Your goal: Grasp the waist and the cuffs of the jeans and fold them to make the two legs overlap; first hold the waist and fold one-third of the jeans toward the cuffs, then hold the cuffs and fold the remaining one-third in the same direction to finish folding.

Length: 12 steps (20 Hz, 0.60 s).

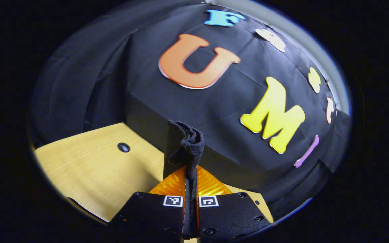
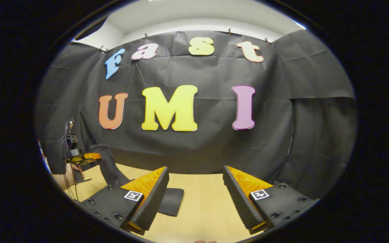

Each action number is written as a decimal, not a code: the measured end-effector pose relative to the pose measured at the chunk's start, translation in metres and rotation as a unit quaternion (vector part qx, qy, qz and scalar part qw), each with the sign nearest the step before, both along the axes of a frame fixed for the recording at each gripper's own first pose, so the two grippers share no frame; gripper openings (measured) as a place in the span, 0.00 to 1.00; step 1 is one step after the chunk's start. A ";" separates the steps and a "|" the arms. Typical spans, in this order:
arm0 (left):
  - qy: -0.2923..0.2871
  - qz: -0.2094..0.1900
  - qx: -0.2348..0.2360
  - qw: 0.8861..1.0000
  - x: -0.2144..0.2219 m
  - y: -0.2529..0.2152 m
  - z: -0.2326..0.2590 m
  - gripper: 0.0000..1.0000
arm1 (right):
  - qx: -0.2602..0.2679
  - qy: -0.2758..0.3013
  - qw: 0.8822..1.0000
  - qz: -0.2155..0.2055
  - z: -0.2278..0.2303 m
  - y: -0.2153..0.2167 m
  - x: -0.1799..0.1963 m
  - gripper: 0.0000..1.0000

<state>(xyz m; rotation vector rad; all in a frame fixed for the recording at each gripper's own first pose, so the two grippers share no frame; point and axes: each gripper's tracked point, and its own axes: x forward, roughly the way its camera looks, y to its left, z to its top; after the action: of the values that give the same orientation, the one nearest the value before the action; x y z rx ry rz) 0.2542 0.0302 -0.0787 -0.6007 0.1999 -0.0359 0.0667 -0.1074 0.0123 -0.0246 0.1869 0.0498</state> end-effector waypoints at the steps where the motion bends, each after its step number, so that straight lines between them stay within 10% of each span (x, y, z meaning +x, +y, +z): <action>1: -0.005 -0.010 0.016 1.000 0.001 -0.017 0.007 0.03 | 0.001 0.001 1.000 -0.005 0.000 -0.010 -0.002 0.95; 12: -0.015 -0.065 0.117 0.991 -0.024 -0.169 0.004 0.03 | -0.001 0.005 0.998 -0.067 0.006 -0.124 -0.032 0.95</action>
<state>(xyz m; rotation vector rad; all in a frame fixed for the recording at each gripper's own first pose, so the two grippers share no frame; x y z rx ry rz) 0.2307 -0.1392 -0.0749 -0.3520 0.2105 -0.1446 0.0350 -0.2316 0.0187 -0.0134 0.1991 -0.0832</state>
